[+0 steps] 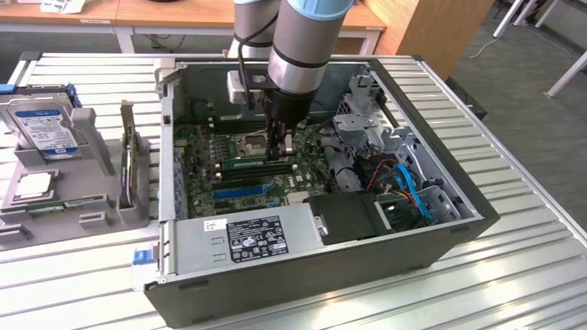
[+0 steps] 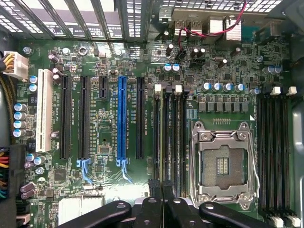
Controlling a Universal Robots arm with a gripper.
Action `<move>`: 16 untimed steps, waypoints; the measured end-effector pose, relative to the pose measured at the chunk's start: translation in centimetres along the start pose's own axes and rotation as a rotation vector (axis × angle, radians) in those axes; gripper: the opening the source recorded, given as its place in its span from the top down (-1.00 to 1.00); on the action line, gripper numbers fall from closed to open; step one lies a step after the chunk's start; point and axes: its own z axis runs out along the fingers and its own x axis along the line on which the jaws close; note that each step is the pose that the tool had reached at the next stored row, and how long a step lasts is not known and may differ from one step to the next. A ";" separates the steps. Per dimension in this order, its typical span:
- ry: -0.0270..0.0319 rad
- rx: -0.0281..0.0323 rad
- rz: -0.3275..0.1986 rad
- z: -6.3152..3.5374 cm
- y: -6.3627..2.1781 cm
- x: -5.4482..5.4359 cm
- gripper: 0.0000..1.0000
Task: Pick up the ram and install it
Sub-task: 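Insert the ram into the slot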
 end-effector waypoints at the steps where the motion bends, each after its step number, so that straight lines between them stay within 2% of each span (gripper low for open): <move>1: 0.0001 0.0000 0.000 0.00 -0.01 0.0 0.76; 16: 0.0002 0.0000 0.000 0.55 -0.05 0.0 0.76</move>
